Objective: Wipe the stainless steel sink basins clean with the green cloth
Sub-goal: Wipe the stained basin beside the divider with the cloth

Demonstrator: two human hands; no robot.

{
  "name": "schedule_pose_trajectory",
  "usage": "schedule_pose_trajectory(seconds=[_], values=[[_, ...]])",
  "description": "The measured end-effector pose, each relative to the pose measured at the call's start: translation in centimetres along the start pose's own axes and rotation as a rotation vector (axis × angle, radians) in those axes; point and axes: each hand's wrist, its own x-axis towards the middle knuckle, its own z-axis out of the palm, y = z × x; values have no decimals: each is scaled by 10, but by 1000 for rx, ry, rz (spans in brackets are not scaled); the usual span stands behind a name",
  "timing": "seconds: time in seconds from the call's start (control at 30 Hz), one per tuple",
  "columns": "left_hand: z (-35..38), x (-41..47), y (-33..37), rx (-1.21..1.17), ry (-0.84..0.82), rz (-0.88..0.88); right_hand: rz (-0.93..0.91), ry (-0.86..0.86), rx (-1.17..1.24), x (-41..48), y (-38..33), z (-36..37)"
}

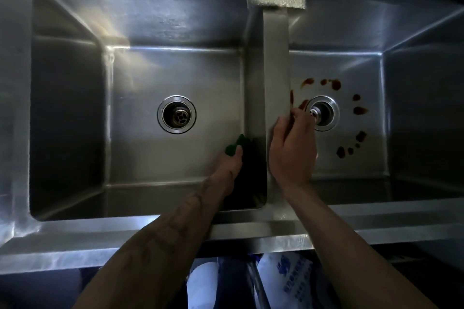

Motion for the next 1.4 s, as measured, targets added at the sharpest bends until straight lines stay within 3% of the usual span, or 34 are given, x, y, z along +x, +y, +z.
schedule_pose_trajectory(seconds=[0.23, 0.4, 0.63, 0.8, 1.0, 1.23, 1.4], values=[[0, -57, 22, -123, 49, 217, 8, -17, -5, -3, -7, -2], [14, -49, 20, -127, 108, 91, 26, 37, -57, -6, -11, 1], [14, -51, 22, -142, 138, 286, 40, 30, 17, -5, -11, 2], [25, -32, 17, -90, 148, 164, 33, 46, 20, -6, -11, 3], [23, -36, 22, -93, 186, 368, 22, 53, -15, -6, -10, 5], [26, -9, 30, -60, 131, 193, 17, 69, -13, -6, -11, 3], [27, -20, 50, -84, 169, 445, 25, 58, -2, -6, -11, 4]])
